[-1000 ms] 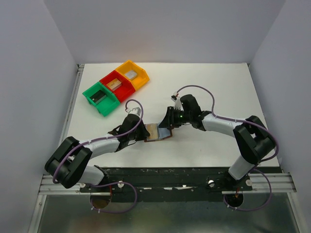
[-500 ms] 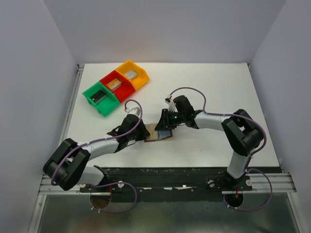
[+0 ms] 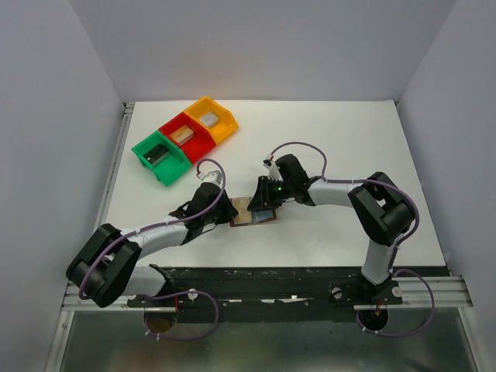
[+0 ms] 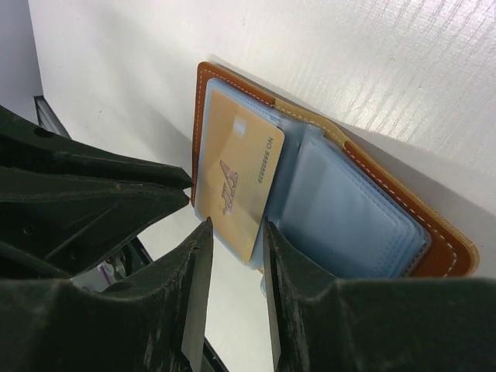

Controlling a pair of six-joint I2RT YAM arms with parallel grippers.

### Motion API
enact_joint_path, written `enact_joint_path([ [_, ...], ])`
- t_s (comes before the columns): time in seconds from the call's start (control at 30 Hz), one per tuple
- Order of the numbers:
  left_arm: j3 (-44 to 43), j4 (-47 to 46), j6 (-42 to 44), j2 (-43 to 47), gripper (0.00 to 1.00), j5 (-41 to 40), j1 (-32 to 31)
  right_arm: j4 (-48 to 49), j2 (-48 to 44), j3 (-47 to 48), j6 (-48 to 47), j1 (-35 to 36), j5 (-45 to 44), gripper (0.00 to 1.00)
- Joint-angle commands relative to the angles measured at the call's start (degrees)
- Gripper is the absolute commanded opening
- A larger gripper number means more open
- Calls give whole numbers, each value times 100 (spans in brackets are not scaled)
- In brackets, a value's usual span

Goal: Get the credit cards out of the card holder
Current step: Remove the credit card from the card holder.

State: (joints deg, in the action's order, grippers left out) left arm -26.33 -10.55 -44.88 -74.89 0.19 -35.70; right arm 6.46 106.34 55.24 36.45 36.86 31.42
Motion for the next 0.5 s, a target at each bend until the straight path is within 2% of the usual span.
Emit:
enact_joint_path([
  [0.0,84,0,-3,-51,26,-159,11,215,176,48,143,40,180,40],
  [0.47,145,-53,-38,-263,22,-115,11,409,273,-14,354,5,268,39],
])
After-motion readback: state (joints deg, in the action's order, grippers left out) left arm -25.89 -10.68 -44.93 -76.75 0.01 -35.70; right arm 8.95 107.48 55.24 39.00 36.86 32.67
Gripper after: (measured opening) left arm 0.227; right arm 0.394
